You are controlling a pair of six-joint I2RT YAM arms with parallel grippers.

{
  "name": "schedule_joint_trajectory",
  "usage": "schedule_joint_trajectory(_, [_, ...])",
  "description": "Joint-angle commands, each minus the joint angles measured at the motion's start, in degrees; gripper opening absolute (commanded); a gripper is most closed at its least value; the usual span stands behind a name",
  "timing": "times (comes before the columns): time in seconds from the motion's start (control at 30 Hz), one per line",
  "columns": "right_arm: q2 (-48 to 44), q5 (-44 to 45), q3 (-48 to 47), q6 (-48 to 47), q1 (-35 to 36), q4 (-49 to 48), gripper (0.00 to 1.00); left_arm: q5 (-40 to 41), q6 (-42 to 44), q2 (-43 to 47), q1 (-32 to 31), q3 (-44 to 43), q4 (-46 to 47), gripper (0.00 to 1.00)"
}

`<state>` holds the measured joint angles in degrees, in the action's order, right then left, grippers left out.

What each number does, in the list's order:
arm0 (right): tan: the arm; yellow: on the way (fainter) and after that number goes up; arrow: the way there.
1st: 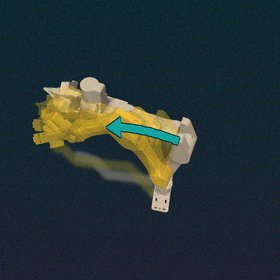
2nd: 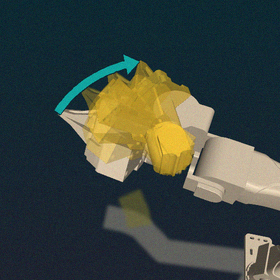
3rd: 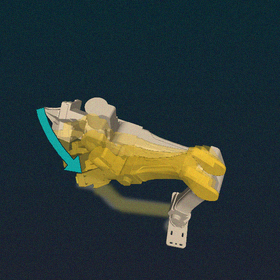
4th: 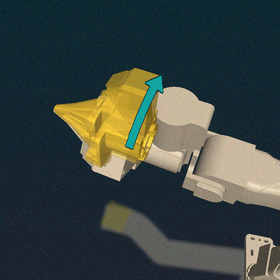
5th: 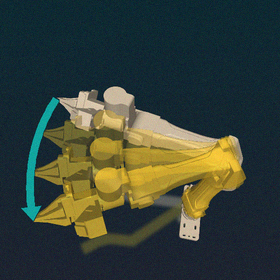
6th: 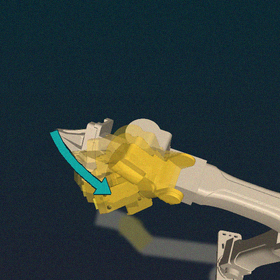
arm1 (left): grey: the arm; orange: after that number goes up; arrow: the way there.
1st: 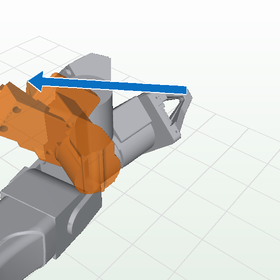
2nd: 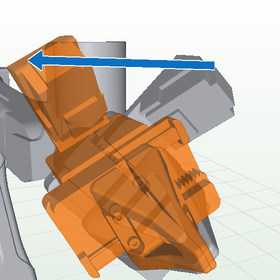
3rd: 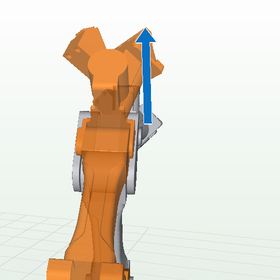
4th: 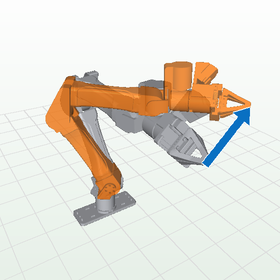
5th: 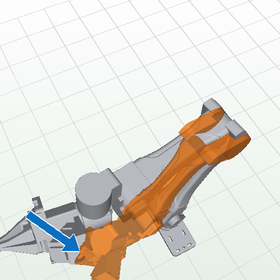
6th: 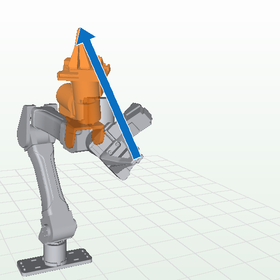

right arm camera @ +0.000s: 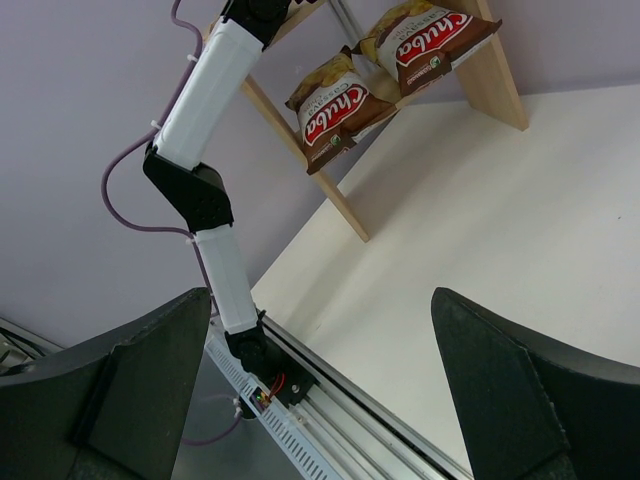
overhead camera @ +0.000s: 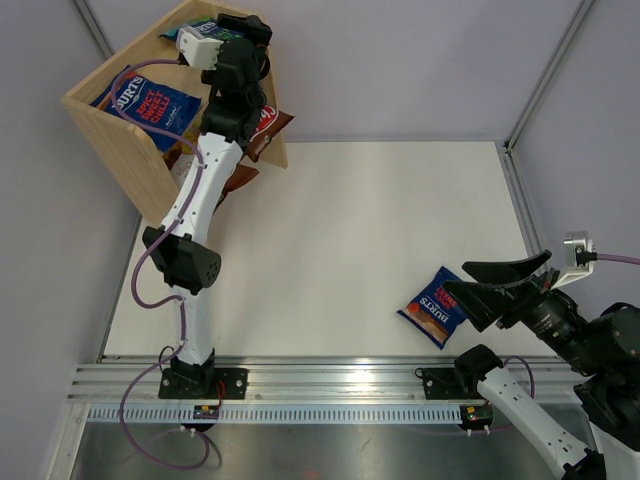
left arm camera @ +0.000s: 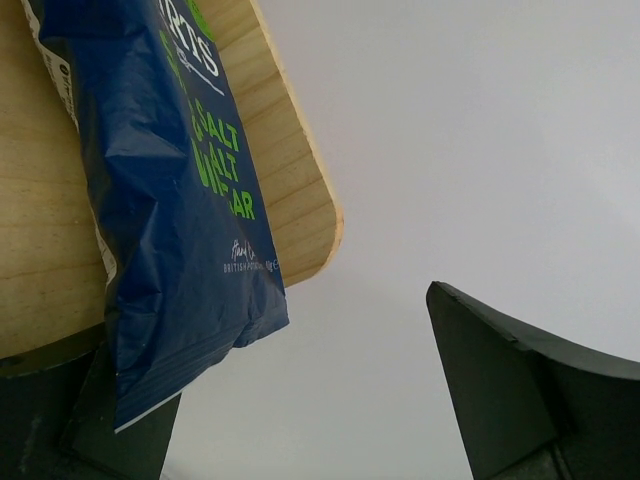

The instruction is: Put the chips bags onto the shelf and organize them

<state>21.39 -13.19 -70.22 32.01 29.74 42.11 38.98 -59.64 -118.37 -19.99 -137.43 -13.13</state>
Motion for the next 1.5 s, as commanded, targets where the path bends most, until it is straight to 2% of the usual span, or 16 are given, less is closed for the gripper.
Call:
schedule_joint_trajectory(0.0, [-0.12,-1.22,0.17,0.16,0.15,-2.64,1.00,-0.92,2.69,-0.90,0.83,-0.13,-9.90,0.99])
schedule_joint_trajectory(0.2, [0.94,-2.27,0.78,-0.37,0.23,-2.29,1.00,-4.87,4.87,0.86,0.92,1.47,-9.02,0.99])
schedule_joint_trajectory(0.53, [1.37,-3.86,1.31,-0.37,0.23,-3.17,1.00,-5.76,8.31,1.91,1.53,0.40,-15.78,0.99])
schedule_joint_trajectory(0.8, [1.73,-3.51,0.96,-1.16,0.15,-3.08,0.99,-13.84,9.28,3.05,3.38,2.07,-19.57,0.99])
schedule_joint_trajectory(1.17, [1.55,-3.77,1.57,-0.90,0.23,-3.00,0.99,-15.59,10.85,5.52,4.52,4.10,-23.35,0.99])
schedule_joint_trajectory(1.3, [1.47,-4.12,1.66,-0.81,0.32,-2.91,0.99,-16.13,12.26,4.37,4.96,0.76,-26.94,0.99])
schedule_joint_trajectory(1.47, [1.29,-4.04,1.84,-1.16,0.23,-2.82,0.99,-17.88,13.93,8.50,4.96,7.17,-22.40,0.99])
